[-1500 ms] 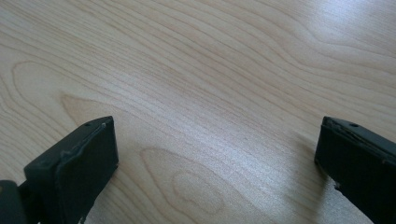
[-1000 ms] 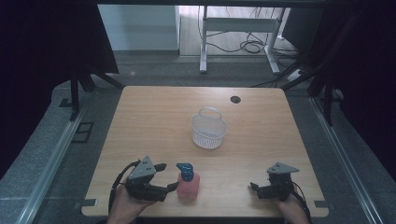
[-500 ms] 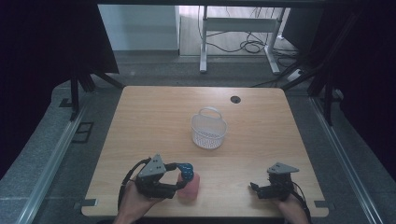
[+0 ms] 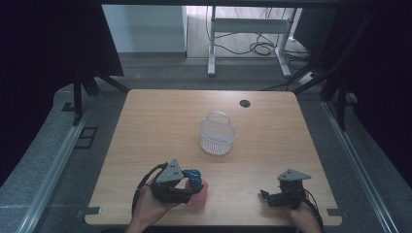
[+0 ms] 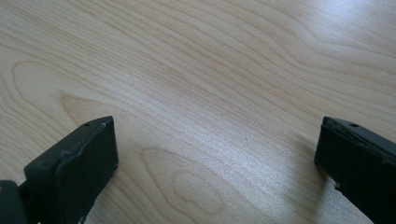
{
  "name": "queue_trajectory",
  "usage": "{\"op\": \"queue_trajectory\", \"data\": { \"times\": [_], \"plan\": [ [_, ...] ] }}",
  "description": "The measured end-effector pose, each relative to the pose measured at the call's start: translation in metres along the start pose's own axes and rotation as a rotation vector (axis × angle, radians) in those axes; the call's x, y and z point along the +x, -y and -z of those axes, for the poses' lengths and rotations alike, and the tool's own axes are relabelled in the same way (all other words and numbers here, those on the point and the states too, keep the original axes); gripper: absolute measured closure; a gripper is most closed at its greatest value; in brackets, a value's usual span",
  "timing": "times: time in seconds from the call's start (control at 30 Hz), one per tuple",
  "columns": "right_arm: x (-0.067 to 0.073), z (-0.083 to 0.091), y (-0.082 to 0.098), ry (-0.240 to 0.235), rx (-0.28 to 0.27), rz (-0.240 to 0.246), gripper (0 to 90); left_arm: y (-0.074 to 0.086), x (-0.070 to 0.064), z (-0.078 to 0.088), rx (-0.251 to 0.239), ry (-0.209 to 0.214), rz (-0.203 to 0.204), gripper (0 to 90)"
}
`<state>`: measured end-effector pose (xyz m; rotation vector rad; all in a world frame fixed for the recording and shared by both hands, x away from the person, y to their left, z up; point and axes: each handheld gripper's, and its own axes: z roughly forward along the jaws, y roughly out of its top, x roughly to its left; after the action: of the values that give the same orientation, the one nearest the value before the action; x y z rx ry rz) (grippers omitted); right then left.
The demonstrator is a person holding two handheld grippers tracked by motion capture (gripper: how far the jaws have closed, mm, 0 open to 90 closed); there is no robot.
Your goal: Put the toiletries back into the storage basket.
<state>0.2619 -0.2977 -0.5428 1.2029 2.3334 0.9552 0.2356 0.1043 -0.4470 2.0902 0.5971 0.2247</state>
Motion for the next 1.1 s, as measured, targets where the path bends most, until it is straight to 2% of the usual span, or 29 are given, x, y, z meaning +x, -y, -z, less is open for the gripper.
{"op": "queue_trajectory", "data": {
  "times": [0.13, 0.2, 0.57, 0.77, 1.1],
  "plan": [
    [0.000, 0.000, 0.000, 0.000, 0.000, 0.000, 0.0, 0.000, -0.001, -0.003, 0.018, -0.015, -0.015, 46.4],
    [0.000, 0.000, 0.000, 0.000, 0.000, 0.000, 0.0, 0.001, -0.001, -0.004, 0.030, -0.016, -0.036, 51.5],
    [0.000, 0.000, 0.000, 0.000, 0.000, 0.000, 0.0, -0.004, -0.002, -0.004, 0.042, -0.041, -0.035, 53.0],
    [0.000, 0.000, 0.000, 0.000, 0.000, 0.000, 0.0, -0.012, 0.000, -0.001, 0.026, -0.043, -0.023, 53.0],
    [0.000, 0.000, 0.000, 0.000, 0.001, -0.002, 0.0, -0.028, 0.008, 0.001, 0.023, -0.074, -0.007, 53.0]
  ]
}}
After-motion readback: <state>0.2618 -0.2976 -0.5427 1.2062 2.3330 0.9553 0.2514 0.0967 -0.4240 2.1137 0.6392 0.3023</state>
